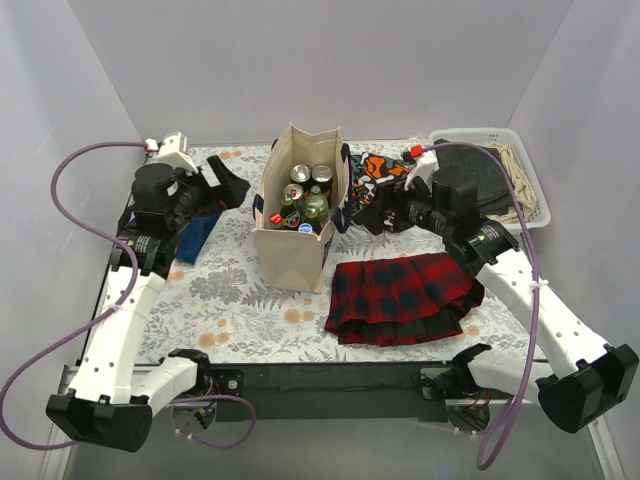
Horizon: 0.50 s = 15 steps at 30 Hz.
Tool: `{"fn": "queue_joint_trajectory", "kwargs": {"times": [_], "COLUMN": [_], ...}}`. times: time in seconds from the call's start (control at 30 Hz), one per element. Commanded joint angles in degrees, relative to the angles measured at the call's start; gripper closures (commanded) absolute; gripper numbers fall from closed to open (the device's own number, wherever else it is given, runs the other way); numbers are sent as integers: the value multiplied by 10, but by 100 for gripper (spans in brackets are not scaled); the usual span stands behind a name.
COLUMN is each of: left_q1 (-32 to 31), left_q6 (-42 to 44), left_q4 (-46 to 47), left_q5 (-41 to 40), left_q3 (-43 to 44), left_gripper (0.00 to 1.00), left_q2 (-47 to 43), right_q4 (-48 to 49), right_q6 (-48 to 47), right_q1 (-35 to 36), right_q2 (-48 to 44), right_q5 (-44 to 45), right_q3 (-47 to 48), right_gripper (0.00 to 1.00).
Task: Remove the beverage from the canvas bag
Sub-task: Take out the drink from the canvas bag.
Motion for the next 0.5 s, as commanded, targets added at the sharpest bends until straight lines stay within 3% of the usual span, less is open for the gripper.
{"fn": "queue_joint_trajectory", "kwargs": {"times": [0.0,0.07,0.1,0.17,0.47], "left_q1": [-99,-174,-199,-235,-277], "left_q6": [40,51,49,52,65], "left_q4": [-61,-77,-87,-85,-188], "left_q5": [-112,-164,-226,-240,-269], "left_q3": [54,79,83,88,198], "left_gripper": [15,18,18,19,20], "left_q2": [37,67,70,73,148], "right_q4": [-46,-50,-52,-54,-57], "right_q6": [-31,-36,-37,-39,-46], "right_q1": [47,61,63,68,89], "right_q2": [14,14,16,20,50], "right_q5": [130,138,138,138,129], "right_q3": [67,77,86,91,112], "right_gripper": [6,7,8,11,13]}}
